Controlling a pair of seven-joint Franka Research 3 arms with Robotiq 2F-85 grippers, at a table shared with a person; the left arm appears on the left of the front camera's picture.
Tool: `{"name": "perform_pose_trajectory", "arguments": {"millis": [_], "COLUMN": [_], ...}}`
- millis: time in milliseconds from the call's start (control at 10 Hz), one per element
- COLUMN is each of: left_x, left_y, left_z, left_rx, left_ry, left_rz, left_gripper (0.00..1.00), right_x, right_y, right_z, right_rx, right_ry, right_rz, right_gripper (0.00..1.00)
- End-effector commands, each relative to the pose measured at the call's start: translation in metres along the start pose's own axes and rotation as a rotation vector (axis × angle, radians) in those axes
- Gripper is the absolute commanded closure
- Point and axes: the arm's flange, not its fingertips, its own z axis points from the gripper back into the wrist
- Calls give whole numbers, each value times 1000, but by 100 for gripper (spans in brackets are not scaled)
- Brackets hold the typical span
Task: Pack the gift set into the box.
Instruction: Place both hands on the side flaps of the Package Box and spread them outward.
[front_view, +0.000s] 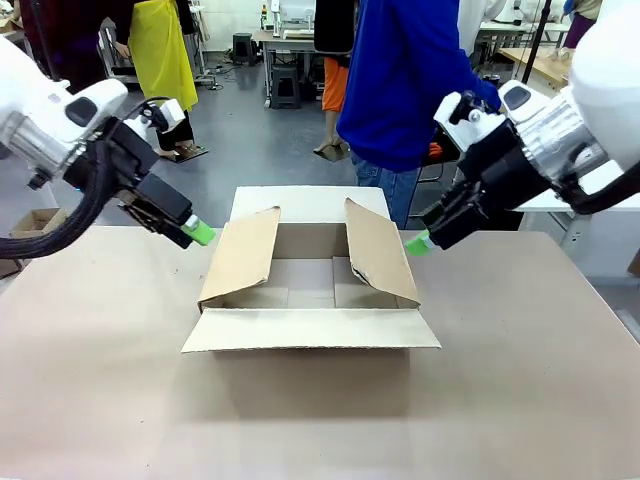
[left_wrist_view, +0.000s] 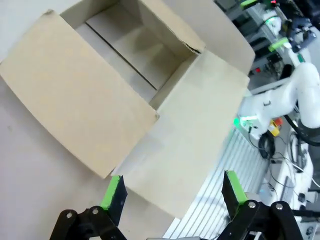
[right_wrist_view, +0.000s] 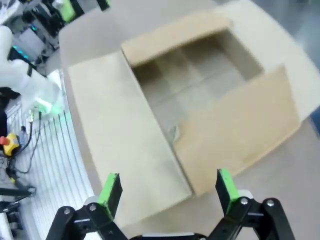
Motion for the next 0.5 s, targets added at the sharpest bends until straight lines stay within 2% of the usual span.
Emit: {"name": "perform_pose_trajectory", "arguments": {"millis": [0,100,200,400], "left_x": [18,30,38,52], "left_y": [-24,-27,-30,-36], "left_z": [-38,-55,-67,-82], "left_rx": [168,254,271,321], "left_ry": [-5,-7,10,-8], "left_rz": [63,95,100,131], "left_gripper": [0,0,0,0], "right_x": [1,-1,-2,-5], "right_y": [-19,-26,-32,-37], "right_z": [-28,-35,-41,-40], "right_rx": [-4,-35,-69,-170], "right_ry": [-193,-224,-253,-295], "right_rz": [103,62,41,107], "right_gripper": [0,0,0,0]}}
